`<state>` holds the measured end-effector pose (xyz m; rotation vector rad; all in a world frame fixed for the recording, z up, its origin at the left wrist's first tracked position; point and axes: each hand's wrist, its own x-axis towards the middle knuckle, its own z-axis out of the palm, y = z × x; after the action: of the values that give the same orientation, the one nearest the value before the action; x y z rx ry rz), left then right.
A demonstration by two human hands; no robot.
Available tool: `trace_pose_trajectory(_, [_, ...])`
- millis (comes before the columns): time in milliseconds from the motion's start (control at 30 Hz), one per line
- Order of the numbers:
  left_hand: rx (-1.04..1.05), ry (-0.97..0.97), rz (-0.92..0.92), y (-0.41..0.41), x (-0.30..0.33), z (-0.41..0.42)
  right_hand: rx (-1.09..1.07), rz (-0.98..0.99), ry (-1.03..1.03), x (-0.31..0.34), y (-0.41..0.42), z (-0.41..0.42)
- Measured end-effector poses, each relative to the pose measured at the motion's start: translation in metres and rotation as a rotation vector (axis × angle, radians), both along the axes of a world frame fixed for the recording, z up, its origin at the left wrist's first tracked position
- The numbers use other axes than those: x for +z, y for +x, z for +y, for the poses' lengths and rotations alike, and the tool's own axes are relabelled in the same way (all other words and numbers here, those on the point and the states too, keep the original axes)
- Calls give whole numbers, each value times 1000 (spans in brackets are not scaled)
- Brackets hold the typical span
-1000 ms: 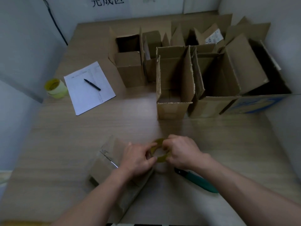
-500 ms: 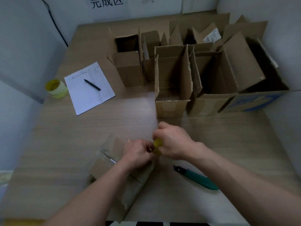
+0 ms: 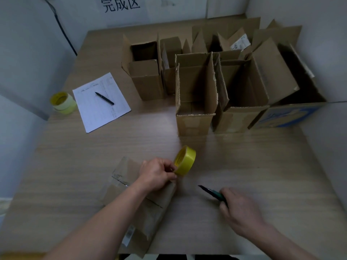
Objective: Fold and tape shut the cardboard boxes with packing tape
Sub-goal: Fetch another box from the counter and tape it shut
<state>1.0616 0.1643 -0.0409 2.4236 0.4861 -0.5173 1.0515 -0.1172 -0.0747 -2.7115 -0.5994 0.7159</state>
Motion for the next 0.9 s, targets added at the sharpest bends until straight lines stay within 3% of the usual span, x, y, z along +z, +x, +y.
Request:
trace_pose_trajectory(167, [28,-4,-26,-2,0,0,71,20,269,20,0,29])
trace_pose_trajectory(733, [42,-14,-51,-6,1,0,192,-49,106,32,3,45])
trace_pose_trajectory(900, [46,-19,-58,-7,4,0,180,-131,-45,11,6,43])
